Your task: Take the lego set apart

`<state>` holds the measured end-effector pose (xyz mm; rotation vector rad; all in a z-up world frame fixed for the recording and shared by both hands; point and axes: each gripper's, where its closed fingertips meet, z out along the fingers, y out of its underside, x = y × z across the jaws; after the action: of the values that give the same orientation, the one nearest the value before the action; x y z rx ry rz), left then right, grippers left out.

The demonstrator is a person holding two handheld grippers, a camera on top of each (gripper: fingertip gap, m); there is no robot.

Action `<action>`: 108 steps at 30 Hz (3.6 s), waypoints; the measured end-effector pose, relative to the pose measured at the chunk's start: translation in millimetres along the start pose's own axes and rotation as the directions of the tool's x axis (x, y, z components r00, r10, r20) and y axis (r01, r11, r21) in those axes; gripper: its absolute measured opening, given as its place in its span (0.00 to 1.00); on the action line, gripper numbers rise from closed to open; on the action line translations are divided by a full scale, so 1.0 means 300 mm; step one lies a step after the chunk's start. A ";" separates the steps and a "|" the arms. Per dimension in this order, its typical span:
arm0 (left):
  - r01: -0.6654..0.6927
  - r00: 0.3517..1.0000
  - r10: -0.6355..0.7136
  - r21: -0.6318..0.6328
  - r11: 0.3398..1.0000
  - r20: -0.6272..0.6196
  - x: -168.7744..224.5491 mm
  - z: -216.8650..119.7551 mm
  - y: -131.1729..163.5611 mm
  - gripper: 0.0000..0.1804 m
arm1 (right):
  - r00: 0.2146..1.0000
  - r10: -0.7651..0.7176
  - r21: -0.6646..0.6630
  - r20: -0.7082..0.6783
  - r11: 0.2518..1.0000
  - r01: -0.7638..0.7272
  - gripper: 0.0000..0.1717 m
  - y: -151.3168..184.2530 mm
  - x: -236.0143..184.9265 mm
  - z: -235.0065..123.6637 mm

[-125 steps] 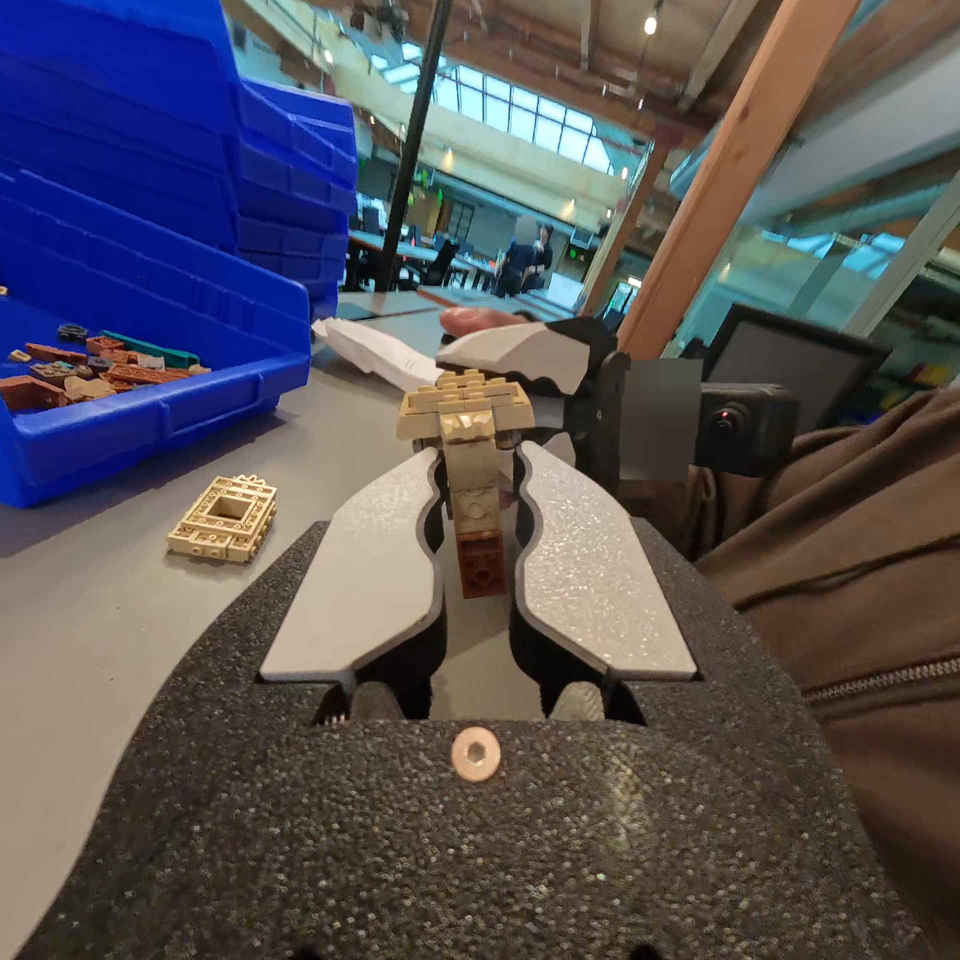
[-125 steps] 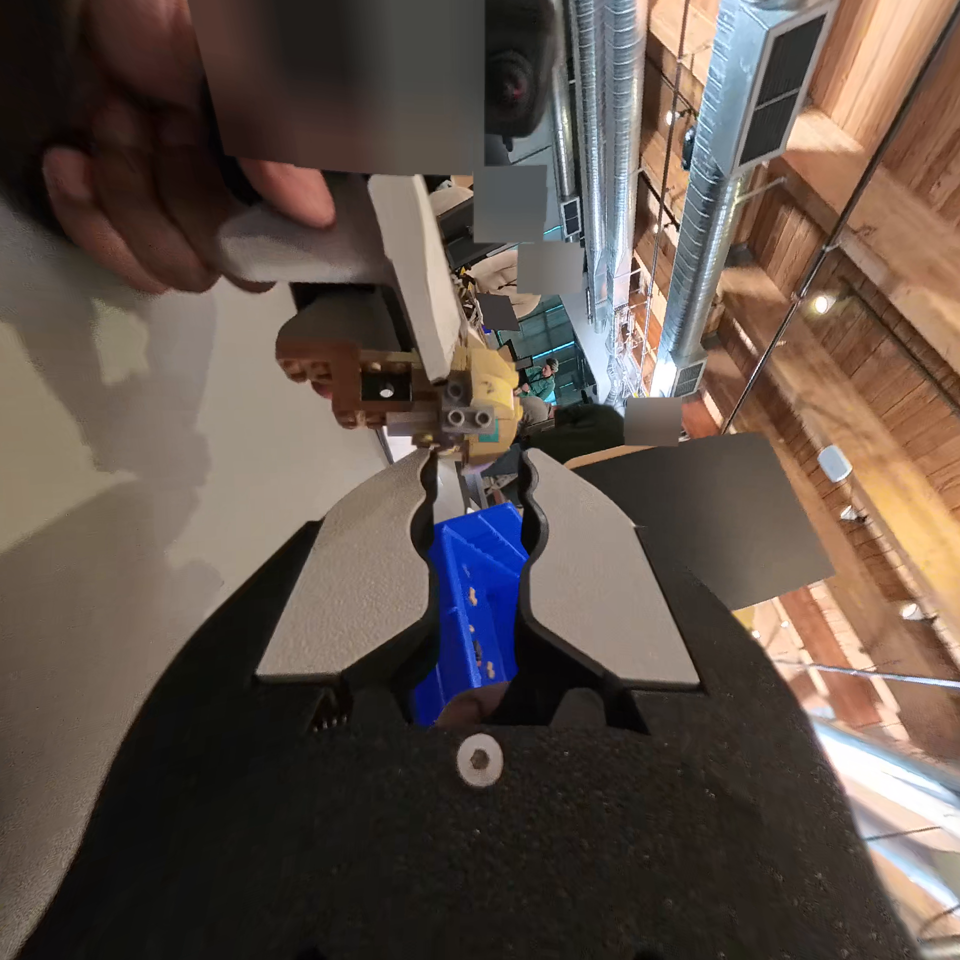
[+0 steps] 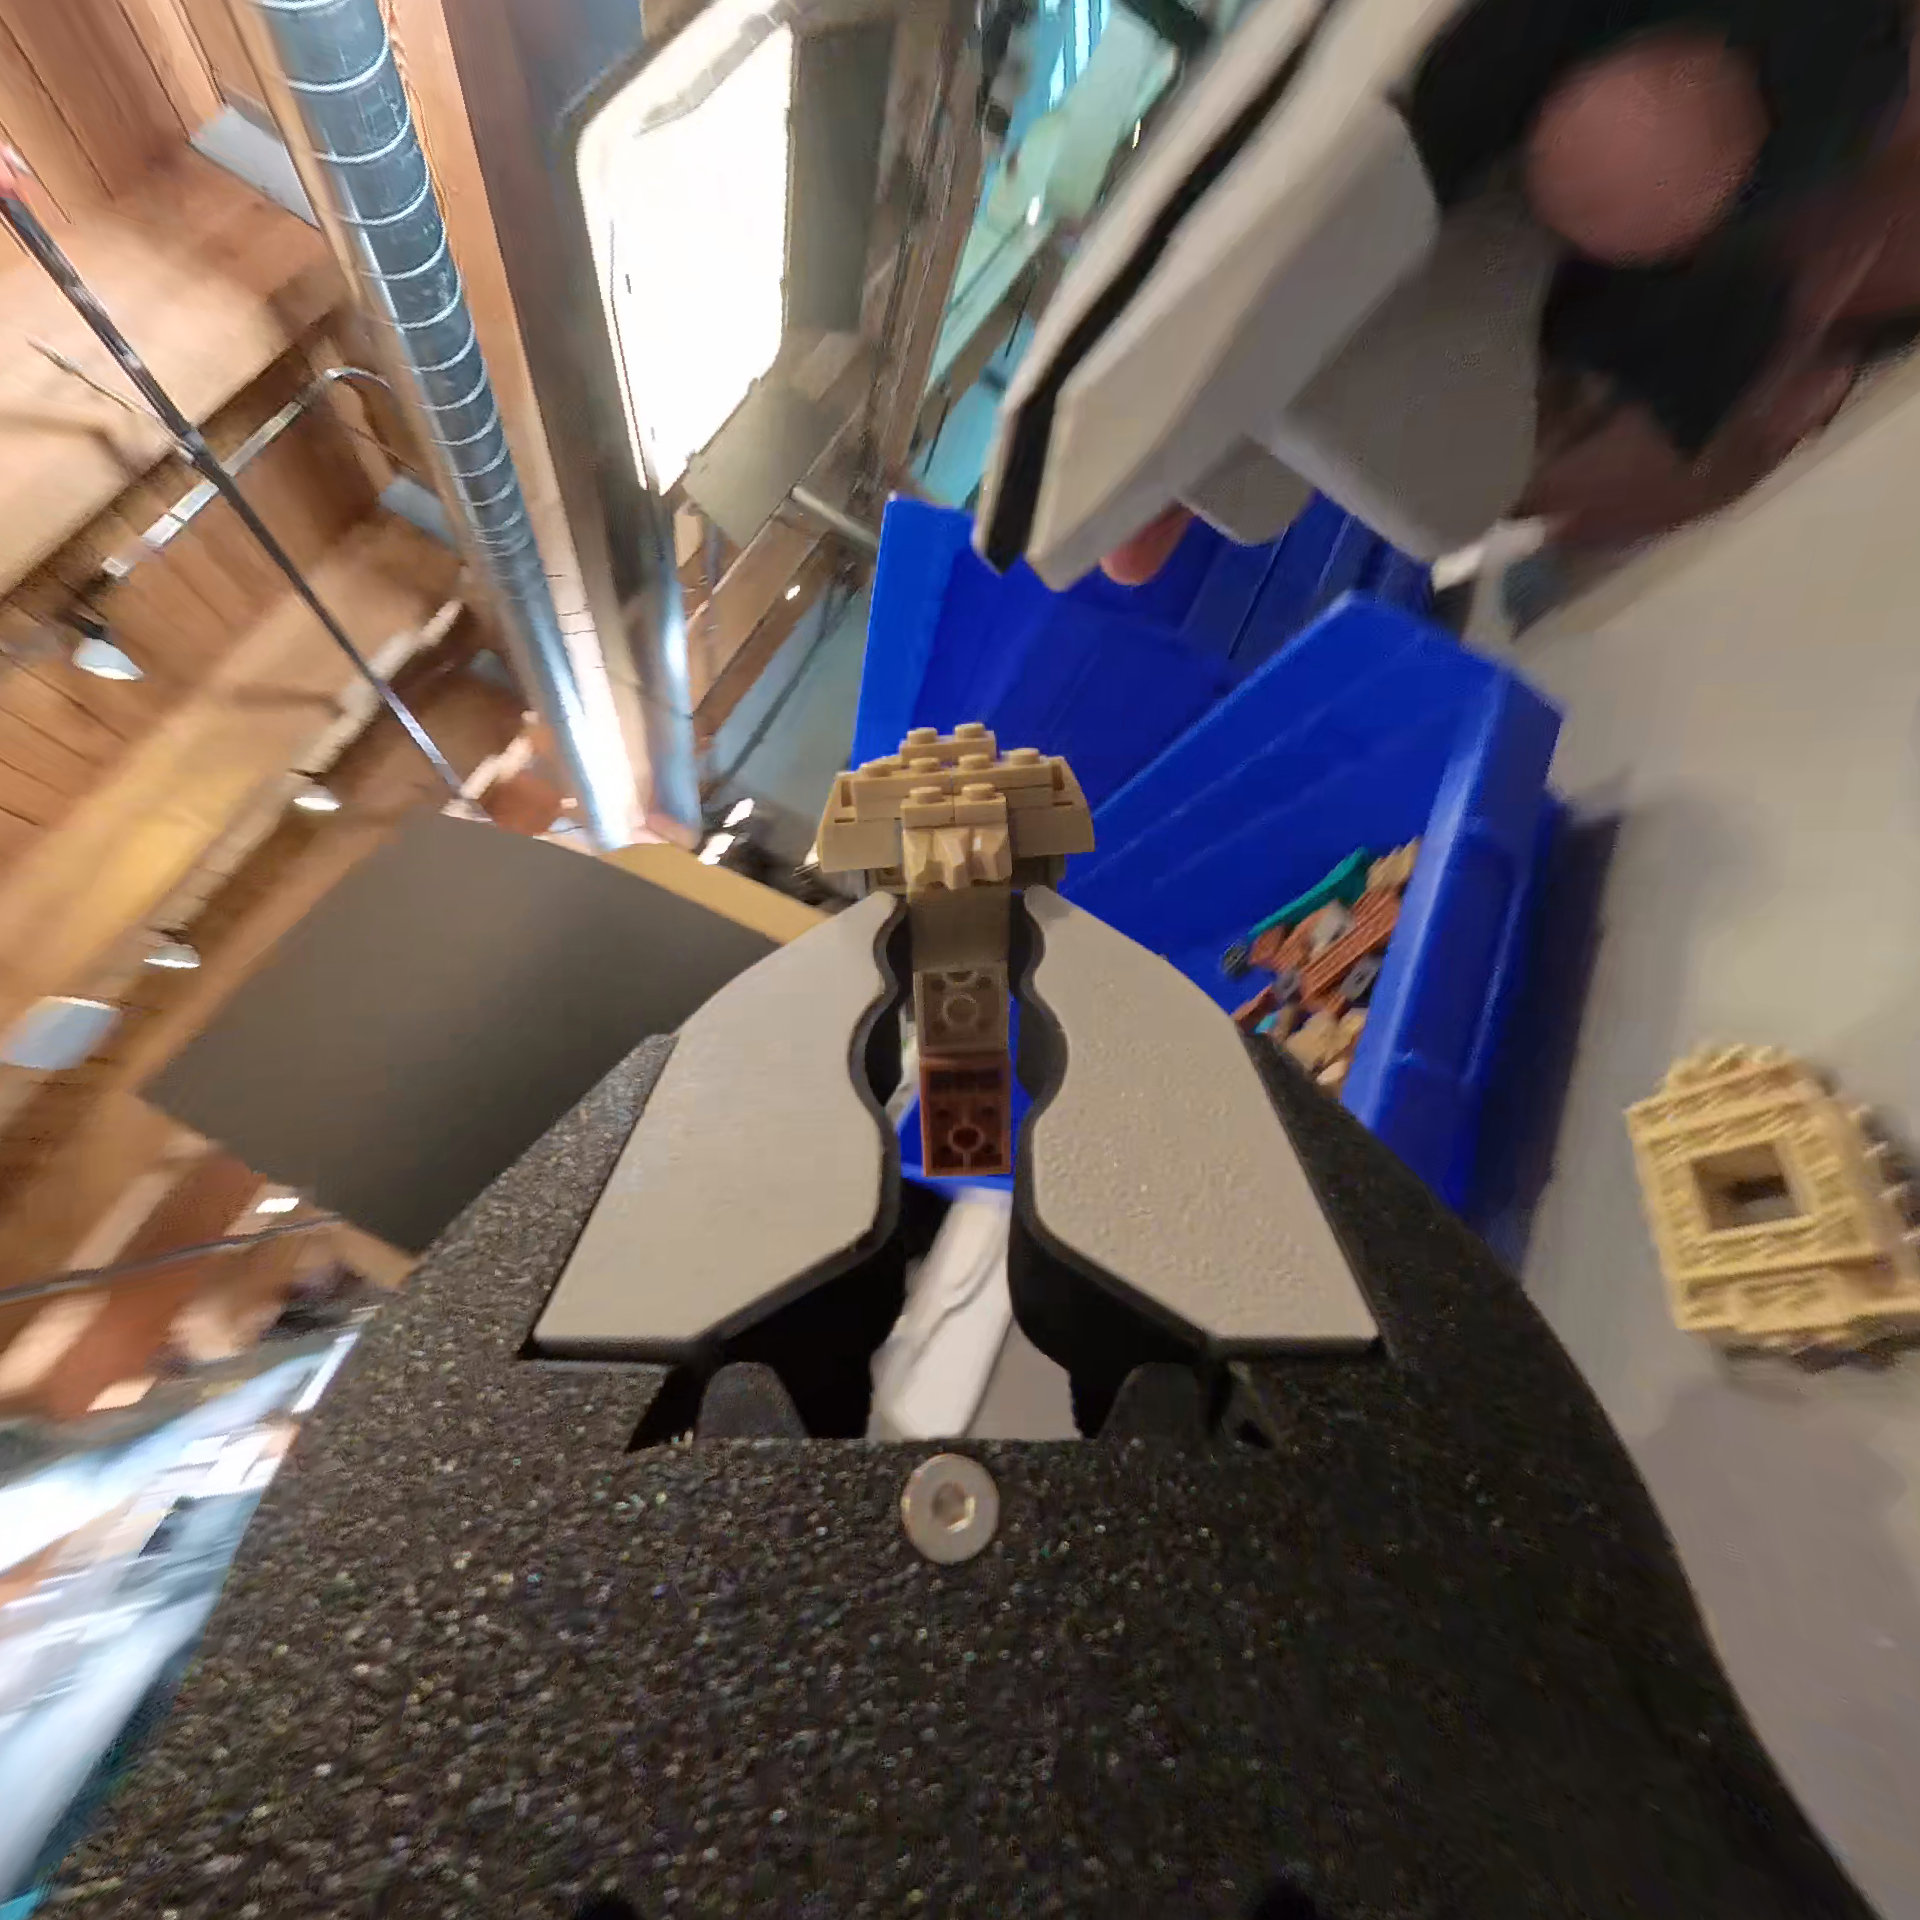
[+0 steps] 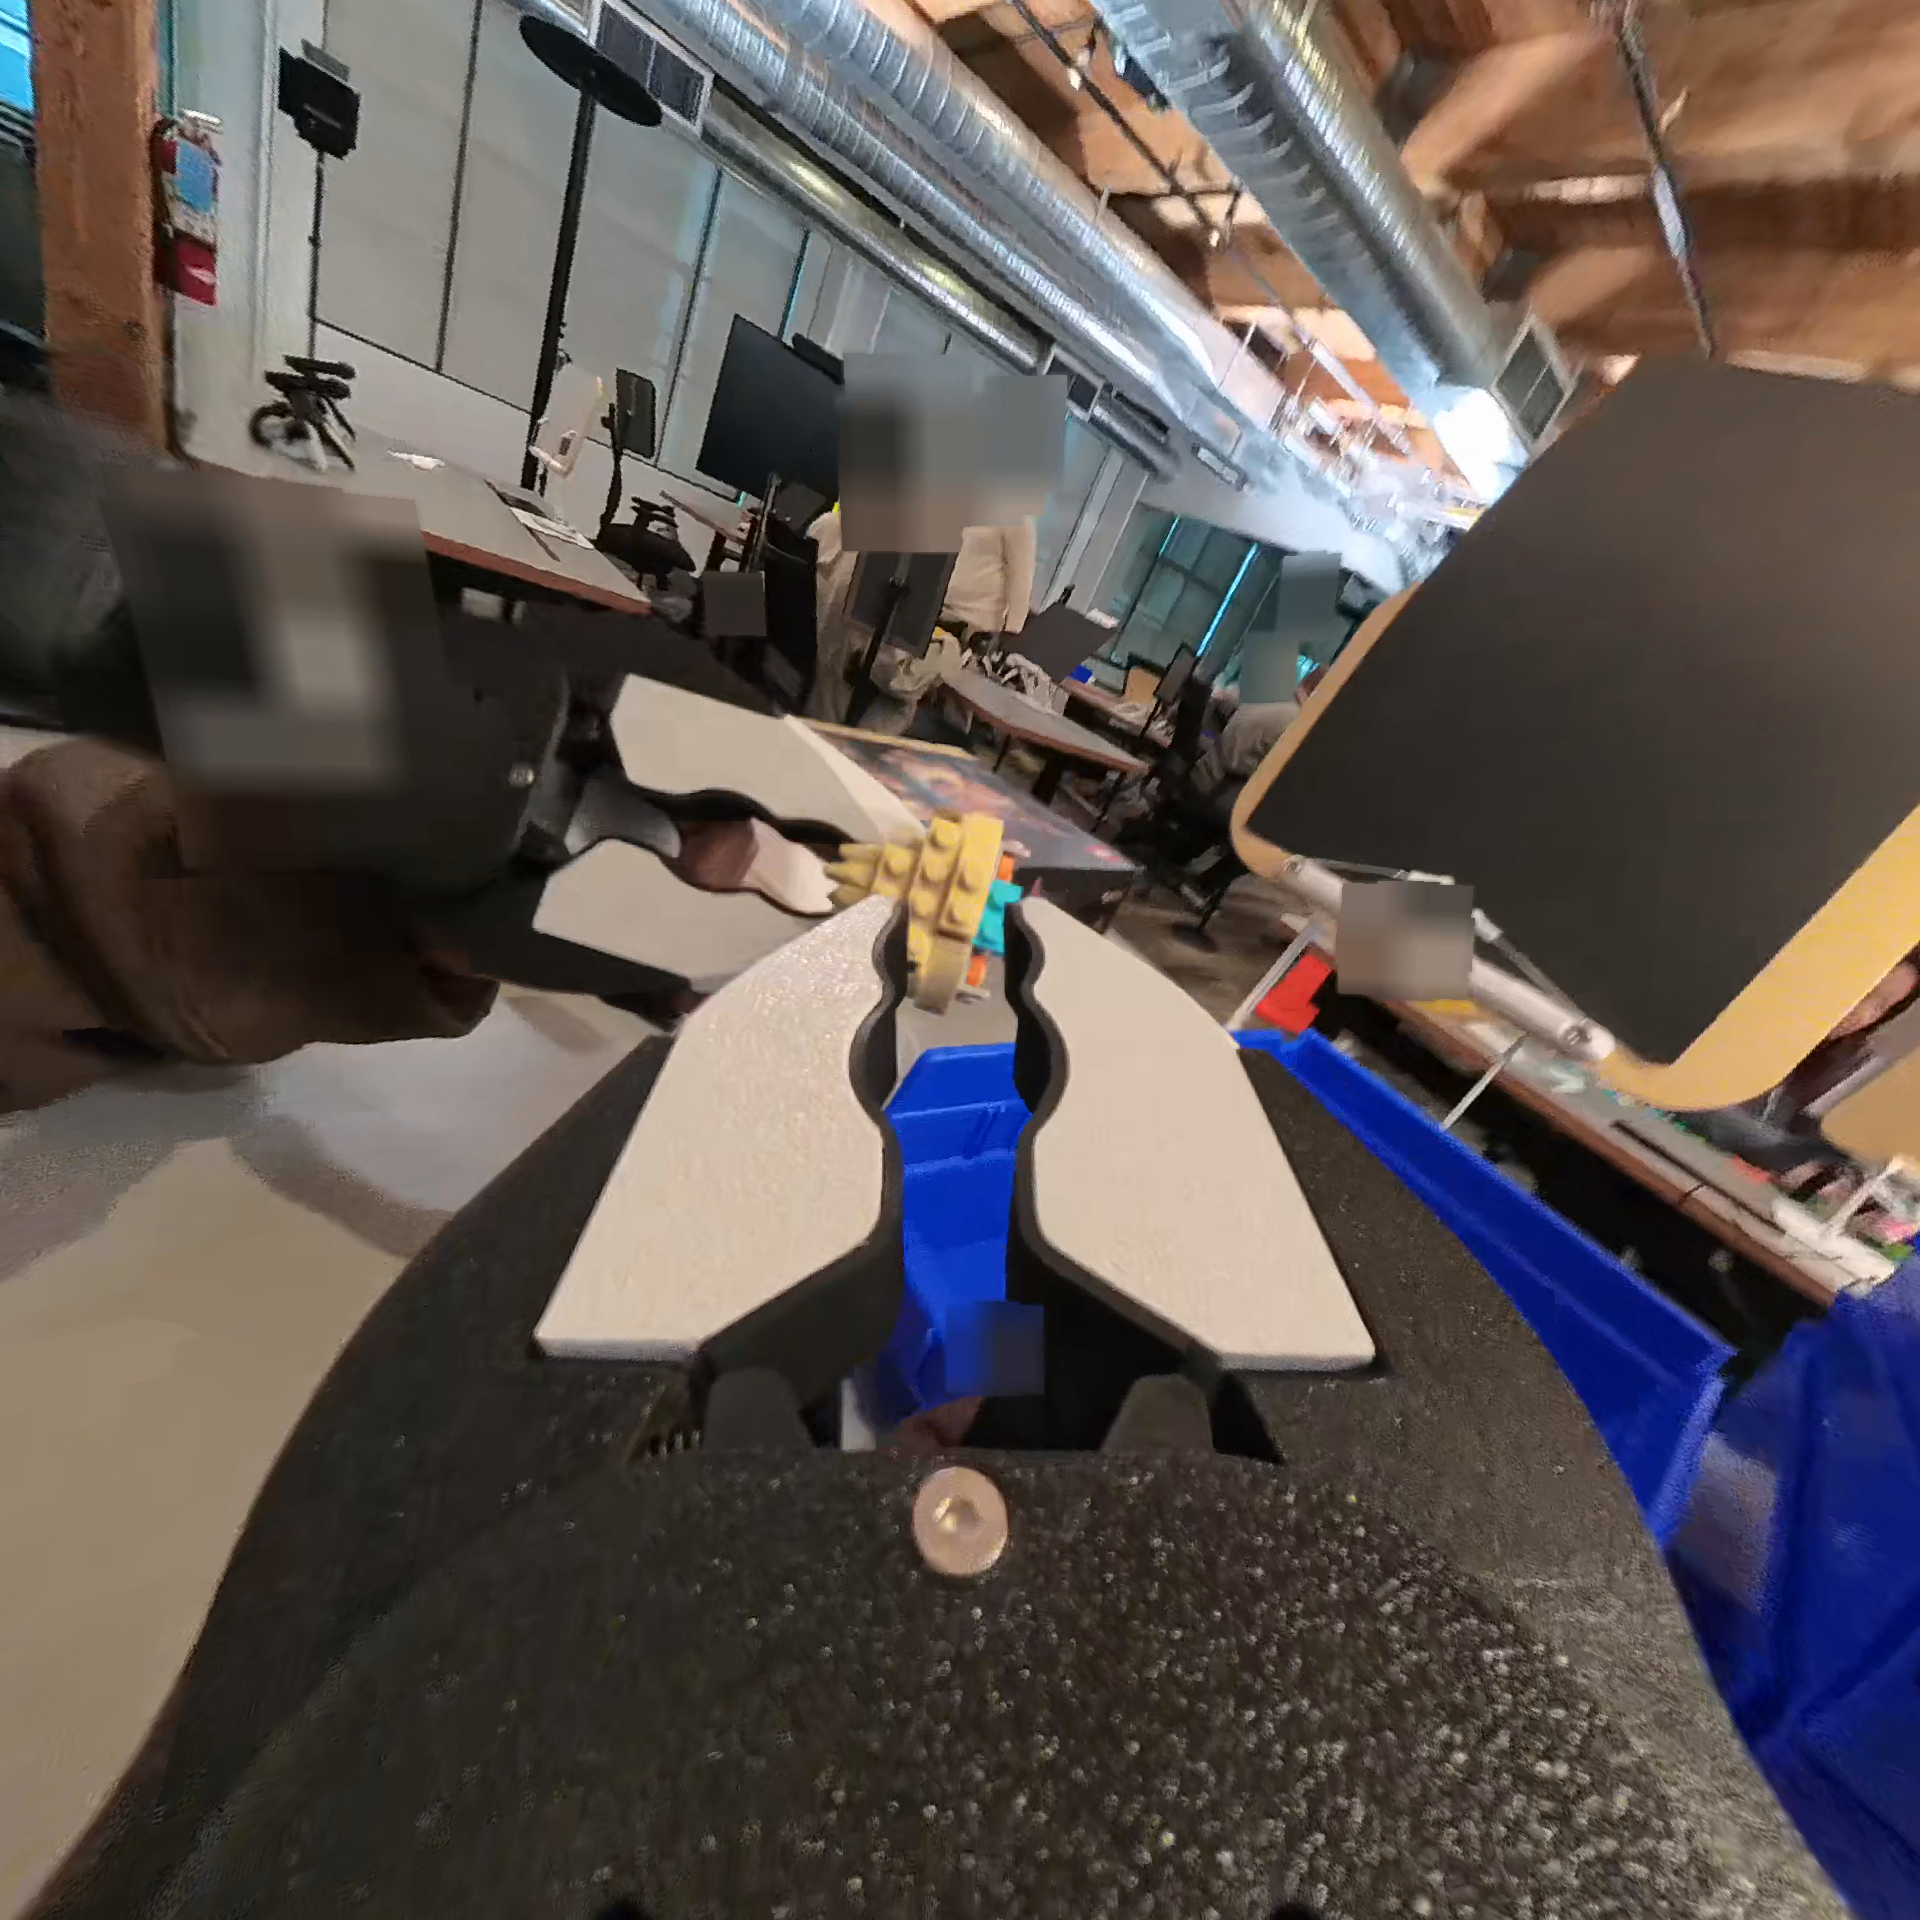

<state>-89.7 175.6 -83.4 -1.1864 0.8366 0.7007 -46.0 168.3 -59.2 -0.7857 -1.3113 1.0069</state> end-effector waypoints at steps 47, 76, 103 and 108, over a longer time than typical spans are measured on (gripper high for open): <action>-0.211 0.977 0.208 0.069 0.975 0.055 0.049 0.007 -0.112 0.09 | 0.974 -0.191 -0.152 0.119 0.966 0.208 0.06 0.109 0.021 -0.055; 0.522 0.645 -0.598 -0.297 0.799 -0.475 0.195 -0.015 0.013 0.09 | 0.134 -0.989 -0.242 0.054 0.117 0.963 0.14 0.226 -0.004 -0.027; 0.522 0.576 -0.620 -0.344 0.781 -0.533 0.236 -0.035 0.004 0.09 | 0.113 -0.988 -0.164 0.101 0.096 0.982 0.04 0.272 -0.060 -0.010; 0.496 0.600 -0.607 -0.353 0.793 -0.522 0.236 -0.033 0.018 0.09 | 0.099 -0.989 -0.173 0.107 0.080 0.982 0.04 0.278 -0.048 -0.005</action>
<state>-59.0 169.9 -147.8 -1.7758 0.8662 -0.1767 -56.1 187.5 -140.9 0.1358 -1.4999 -0.3368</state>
